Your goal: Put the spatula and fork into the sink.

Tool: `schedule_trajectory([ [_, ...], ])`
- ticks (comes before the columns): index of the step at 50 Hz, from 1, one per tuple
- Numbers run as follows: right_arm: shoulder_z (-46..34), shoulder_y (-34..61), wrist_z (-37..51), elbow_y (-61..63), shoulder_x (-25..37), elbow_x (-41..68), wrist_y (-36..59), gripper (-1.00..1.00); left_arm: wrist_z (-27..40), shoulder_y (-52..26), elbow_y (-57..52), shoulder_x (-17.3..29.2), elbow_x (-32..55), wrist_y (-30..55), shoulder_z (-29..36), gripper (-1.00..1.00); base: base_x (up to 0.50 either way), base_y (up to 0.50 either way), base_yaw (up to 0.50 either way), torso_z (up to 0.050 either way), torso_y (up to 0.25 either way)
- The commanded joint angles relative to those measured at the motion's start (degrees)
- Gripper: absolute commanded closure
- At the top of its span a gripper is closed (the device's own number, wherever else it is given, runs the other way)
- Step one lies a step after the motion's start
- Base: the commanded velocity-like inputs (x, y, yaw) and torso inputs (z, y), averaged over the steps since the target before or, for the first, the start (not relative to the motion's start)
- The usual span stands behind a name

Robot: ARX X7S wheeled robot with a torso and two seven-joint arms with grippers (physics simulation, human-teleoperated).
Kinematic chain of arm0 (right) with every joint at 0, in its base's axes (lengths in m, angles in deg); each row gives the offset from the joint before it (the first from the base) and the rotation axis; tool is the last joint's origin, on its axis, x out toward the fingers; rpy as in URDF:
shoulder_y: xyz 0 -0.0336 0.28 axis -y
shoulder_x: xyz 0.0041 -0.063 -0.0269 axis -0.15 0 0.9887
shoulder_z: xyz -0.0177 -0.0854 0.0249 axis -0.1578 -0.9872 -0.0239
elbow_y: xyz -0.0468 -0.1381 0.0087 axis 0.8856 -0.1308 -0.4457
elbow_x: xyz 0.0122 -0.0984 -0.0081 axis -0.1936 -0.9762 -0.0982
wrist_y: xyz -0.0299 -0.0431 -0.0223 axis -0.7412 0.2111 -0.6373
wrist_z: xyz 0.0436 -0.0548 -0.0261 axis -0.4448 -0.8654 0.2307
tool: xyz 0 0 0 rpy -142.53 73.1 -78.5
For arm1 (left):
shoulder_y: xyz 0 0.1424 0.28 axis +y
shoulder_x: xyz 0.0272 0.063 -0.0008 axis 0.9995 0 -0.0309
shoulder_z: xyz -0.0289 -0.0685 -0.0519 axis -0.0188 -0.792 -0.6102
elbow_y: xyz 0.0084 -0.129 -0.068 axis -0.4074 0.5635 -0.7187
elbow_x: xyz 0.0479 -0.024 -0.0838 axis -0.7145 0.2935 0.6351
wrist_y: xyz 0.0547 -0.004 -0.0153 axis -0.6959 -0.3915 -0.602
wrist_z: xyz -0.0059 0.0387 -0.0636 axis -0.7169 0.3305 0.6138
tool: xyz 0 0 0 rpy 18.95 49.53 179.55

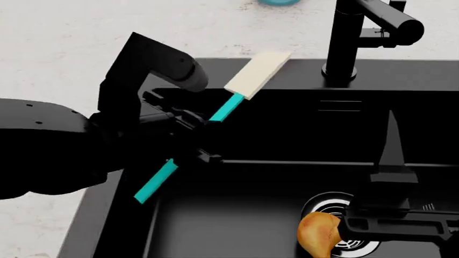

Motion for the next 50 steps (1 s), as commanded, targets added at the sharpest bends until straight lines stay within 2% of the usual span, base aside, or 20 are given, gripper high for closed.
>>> schedule_trajectory([
  [1, 1.34, -0.75, -1.05, -0.19, -0.33, -1.55, -1.11, -1.0, -5.21, 1.07, 6.58, -4.89, -5.03, -2.81, 3.05, 1.0, 0.0, 0.0, 0.0, 0.0, 0.0],
  [14, 0.96, -2.16, -1.97, -1.33, -0.31, -2.23, -2.67, -1.0, -16.3, 3.75, 20.6, -9.57, -13.69, -9.51, 12.2, 1.0, 0.0, 0.0, 0.0, 0.0, 0.0],
  [28, 1.0, -2.7, -2.11, -1.5, -0.45, -2.5, -2.75, -1.0, -23.27, 5.97, 33.18, -13.3, -19.11, -14.92, 17.97, 1.0, 0.0, 0.0, 0.0, 0.0, 0.0],
  [39, 0.98, -3.49, -1.66, -1.31, 0.13, -2.84, -3.36, -1.0, -24.71, 6.64, 38.58, -15.27, -18.9, -16.2, 19.42, 1.0, 0.0, 0.0, 0.0, 0.0, 0.0],
  [47, 1.33, -2.95, -1.66, -1.18, -0.46, -2.53, -2.25, -1.0, -25.23, 6.75, 37.72, -14.63, -17.74, -16.26, 20.11, 1.0, 0.0, 0.0, 0.0, 0.0, 0.0],
  [48, 1.33, -3.05, -1.72, -1.19, -0.43, -2.58, -2.39, -1.0, -24.93, 6.72, 37.54, -14.57, -17.57, -16.07, 20.08, -1.0, 0.0, 0.0, 0.0, 0.0, 0.0],
  [50, 1.3, -3.3, -1.66, -1.07, -0.17, -2.77, -2.7, -1.0, -24.83, 6.47, 36.95, -14.3, -17.32, -15.97, 20.05, -1.0, 0.0, 0.0, 0.0, 0.0, 0.0],
])
